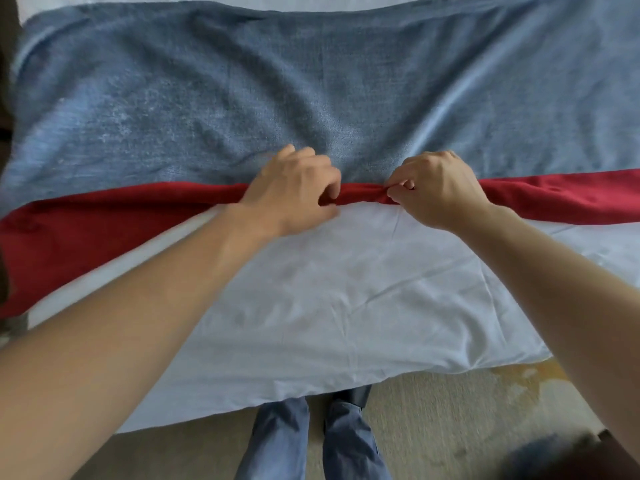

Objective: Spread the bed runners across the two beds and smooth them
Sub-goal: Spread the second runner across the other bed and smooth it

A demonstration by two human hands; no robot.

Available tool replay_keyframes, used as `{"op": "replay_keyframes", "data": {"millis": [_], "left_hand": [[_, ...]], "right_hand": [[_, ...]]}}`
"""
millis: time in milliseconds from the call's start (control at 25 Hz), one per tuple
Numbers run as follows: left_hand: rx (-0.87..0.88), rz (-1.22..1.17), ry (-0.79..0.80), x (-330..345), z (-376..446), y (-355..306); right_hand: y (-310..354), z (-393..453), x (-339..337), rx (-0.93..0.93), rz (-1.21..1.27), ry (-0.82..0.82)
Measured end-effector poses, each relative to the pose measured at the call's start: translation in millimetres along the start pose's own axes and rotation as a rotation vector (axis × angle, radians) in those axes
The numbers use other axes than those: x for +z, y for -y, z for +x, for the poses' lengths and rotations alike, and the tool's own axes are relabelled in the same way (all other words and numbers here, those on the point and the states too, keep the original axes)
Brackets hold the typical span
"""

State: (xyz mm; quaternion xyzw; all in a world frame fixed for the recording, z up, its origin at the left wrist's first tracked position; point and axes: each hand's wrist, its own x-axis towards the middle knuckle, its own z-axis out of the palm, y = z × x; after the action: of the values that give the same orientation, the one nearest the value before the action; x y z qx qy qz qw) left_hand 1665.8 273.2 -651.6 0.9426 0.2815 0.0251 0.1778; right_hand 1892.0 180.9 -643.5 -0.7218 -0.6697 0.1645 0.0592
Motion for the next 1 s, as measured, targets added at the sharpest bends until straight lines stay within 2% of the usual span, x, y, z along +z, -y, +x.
{"op": "replay_keyframes", "data": {"millis": [120, 200, 280, 480, 560, 680, 720, 800, 1000], "left_hand": [[0.038, 0.152, -0.118, 18, -7, -8], [-0.018, 0.089, -0.122, 16, -2, -6], [-0.059, -0.025, -0.053, 4, 7, -3], [-0.028, -0.171, 0.076, -30, 12, -14], [-0.102, -0.317, 0.241, -43, 17, -17], [-0.242, -0.535, 0.579, -49, 35, 0], [-0.293, -0.569, 0.625, -45, 41, 8], [-0.385, -0.502, 0.548, -30, 48, 20], [-0.375, 0.002, 0.067, 14, 36, 2]], "right_hand": [[1, -1, 4, 0.064, 0.02, 0.002], [1, -1, 5, 0.09, 0.017, -0.029], [4, -3, 5, 0.05, 0.009, -0.107], [21, -29, 12, -0.121, -0.005, -0.266], [20, -34, 19, -0.111, -0.1, -0.263], [15, -29, 26, -0.101, -0.191, -0.262], [15, -26, 26, -0.094, -0.198, -0.266], [15, -24, 28, -0.083, -0.188, -0.263], [29, -31, 39, -0.186, -0.158, -0.294]]}}
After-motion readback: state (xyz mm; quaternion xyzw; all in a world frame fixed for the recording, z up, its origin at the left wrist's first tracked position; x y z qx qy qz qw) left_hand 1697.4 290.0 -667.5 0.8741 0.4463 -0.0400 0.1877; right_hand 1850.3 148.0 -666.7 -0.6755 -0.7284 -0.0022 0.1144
